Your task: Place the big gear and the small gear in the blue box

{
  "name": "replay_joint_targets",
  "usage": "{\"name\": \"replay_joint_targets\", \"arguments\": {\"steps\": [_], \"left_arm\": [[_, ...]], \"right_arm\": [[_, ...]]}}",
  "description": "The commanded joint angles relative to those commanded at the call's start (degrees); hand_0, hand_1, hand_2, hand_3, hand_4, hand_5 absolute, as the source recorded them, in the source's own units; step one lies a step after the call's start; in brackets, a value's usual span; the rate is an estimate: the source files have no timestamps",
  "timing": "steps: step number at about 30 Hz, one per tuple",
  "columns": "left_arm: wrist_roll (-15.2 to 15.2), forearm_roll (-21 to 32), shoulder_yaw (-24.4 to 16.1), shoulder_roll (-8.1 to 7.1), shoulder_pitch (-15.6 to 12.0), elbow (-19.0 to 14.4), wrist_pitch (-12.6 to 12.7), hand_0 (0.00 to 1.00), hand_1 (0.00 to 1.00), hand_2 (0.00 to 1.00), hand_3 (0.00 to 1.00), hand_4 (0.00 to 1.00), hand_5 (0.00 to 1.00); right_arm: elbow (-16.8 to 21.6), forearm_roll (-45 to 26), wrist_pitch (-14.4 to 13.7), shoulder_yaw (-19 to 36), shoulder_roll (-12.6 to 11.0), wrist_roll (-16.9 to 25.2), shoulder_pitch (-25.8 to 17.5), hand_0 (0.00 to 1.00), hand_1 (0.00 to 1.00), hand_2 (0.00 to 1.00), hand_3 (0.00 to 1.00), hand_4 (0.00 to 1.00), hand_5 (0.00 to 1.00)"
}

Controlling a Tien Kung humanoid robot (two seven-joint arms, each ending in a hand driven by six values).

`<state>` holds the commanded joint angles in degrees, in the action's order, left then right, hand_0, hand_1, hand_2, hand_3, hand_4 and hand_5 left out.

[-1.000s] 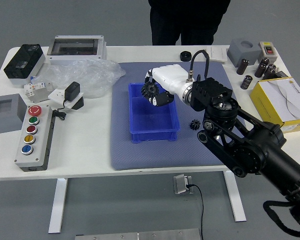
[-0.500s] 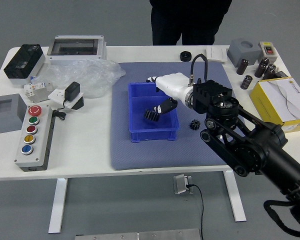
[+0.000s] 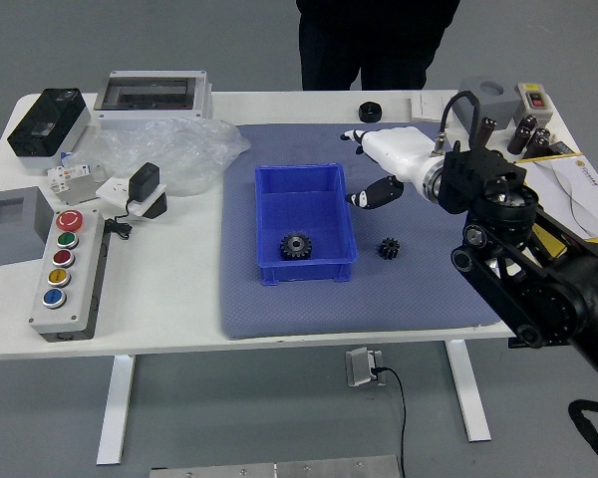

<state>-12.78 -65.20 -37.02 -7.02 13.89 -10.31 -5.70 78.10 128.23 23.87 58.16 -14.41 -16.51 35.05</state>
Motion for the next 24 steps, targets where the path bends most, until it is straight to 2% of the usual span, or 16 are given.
{"name": "replay_joint_targets", "arguments": {"steps": [2,3,7,9,16,24], "left_arm": [[0.0,0.0,-0.1,-0.05,0.1,0.0,0.0,0.778,0.747,0.738,0.677,0.561,0.247],[0.1,0.0,-0.2,-0.07,0.1,0.0,0.0,0.778,0.747,0.738,0.677,0.561,0.247],[0.1,0.1,-0.3,-0.12,0.1,0.0,0.1,0.778,0.747,0.738,0.677,0.561,0.247],[0.1,0.0,-0.4,-0.12,0.1,0.0,0.1,0.778,0.746,0.738,0.677,0.56,0.246],[0.1,0.1,-0.5,-0.13,0.1,0.0,0.1,0.778,0.747,0.738,0.677,0.561,0.246],[0.1,0.0,-0.7,-0.27,0.1,0.0,0.1,0.779,0.747,0.738,0.676,0.56,0.246]], "right_arm": [[0.2,0.0,0.2,0.2,-1.1,-0.1,-1.0,0.802,0.689,0.738,0.833,0.793,0.341],[0.2,0.1,0.3,0.2,-1.6,-0.2,-1.6,0.791,0.679,0.718,0.732,0.781,0.333],[-0.1,0.6,0.8,0.0,-2.8,-0.5,-3.3,0.791,0.679,0.718,0.732,0.781,0.333],[-0.3,0.9,1.1,-0.1,-3.1,-0.6,-3.8,0.78,0.675,0.71,0.697,0.768,0.322],[-1.0,1.6,1.7,-0.4,-3.4,-0.7,-4.9,0.776,0.67,0.705,0.665,0.761,0.316],[-1.6,1.7,2.1,-1.2,-2.6,-0.9,-5.5,0.774,0.668,0.705,0.664,0.756,0.313]]}}
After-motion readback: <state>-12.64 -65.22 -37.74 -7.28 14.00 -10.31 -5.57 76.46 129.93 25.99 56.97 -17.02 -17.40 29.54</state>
